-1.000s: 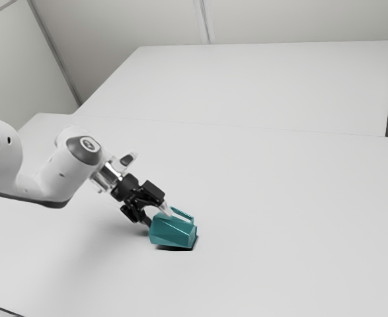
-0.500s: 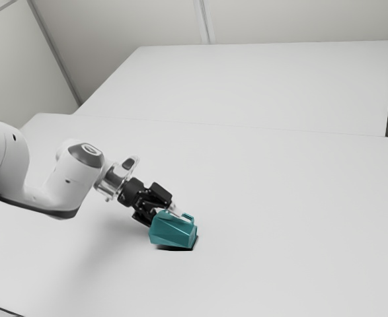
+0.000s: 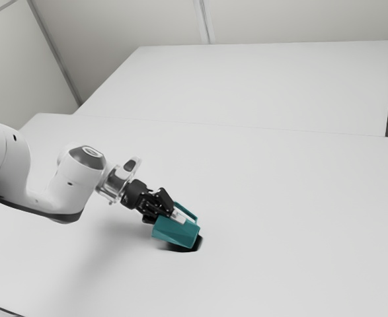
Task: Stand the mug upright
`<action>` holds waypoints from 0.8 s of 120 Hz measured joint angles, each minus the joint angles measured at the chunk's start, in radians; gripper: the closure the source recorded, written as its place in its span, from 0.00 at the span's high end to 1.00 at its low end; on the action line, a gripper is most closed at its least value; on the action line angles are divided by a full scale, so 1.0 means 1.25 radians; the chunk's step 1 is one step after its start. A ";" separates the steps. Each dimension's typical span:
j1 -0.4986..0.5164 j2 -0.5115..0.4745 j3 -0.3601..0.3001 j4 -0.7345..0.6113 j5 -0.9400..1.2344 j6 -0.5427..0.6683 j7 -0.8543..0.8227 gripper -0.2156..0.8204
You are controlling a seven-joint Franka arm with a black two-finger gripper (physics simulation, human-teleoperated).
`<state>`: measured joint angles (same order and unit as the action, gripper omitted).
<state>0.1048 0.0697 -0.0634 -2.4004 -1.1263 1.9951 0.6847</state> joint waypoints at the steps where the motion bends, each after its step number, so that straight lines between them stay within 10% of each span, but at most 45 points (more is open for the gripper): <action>1: 0.000 0.000 0.000 0.000 0.000 0.000 0.000 0.08; 96: -0.036 -0.043 -0.043 0.128 0.178 0.124 -0.002 0.04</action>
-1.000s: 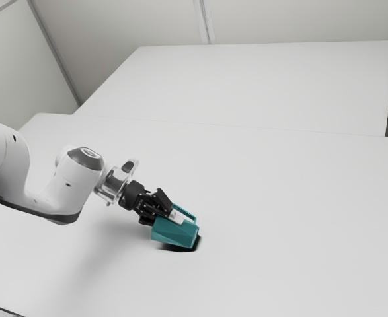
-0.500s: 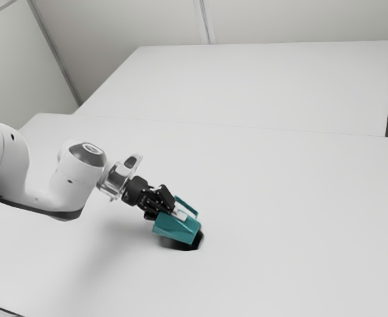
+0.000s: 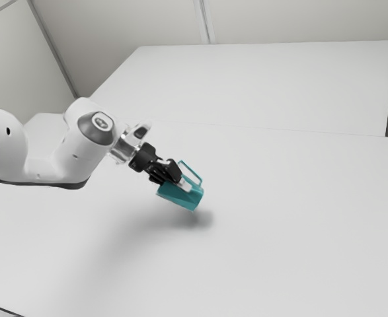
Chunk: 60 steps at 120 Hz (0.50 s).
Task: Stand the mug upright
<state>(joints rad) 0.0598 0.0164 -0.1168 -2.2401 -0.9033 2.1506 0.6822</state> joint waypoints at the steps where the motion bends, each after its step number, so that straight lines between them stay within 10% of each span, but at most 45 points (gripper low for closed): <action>1: -0.003 0.000 0.001 0.004 0.010 0.004 0.000 0.04; 60: -0.095 0.099 0.110 0.137 0.592 0.091 -0.049 0.04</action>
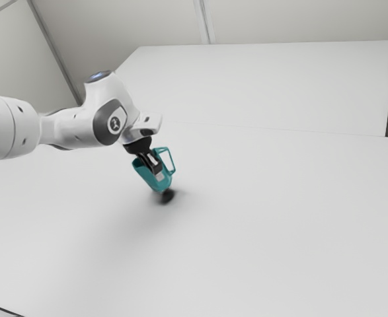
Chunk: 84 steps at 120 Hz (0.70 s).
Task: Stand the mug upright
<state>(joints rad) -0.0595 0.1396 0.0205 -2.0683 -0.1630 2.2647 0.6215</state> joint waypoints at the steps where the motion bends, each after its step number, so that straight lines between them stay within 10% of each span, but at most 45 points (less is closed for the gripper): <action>1: -0.004 0.003 0.001 0.005 0.008 0.000 -0.001 0.04; 84: -0.040 0.187 0.029 0.158 0.234 -0.005 -0.040 0.09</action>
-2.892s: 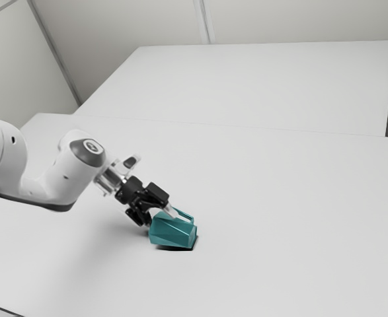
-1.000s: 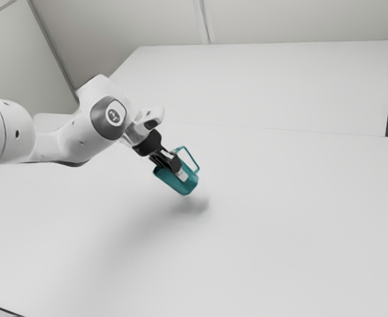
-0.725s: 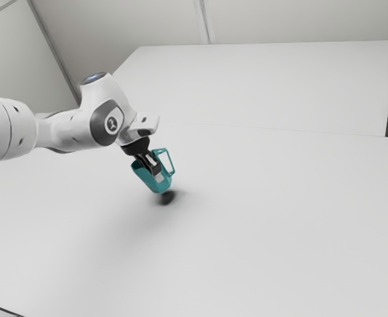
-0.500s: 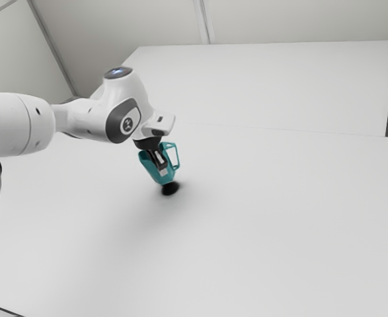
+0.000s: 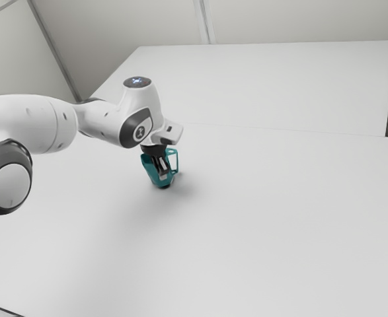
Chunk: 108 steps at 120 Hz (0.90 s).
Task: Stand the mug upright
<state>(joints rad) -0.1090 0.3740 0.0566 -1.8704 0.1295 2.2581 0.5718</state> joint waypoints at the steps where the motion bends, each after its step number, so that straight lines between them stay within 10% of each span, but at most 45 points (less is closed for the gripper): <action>1: 0.000 0.000 0.000 0.000 -0.001 0.000 0.000 0.11; 40: 0.000 -0.019 0.000 0.001 -0.025 -0.009 0.005 0.63; 108: -0.026 -0.268 0.059 0.097 -0.065 -0.229 -0.092 0.78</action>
<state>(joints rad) -0.1414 0.0392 0.1309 -1.7491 0.0485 1.9715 0.4567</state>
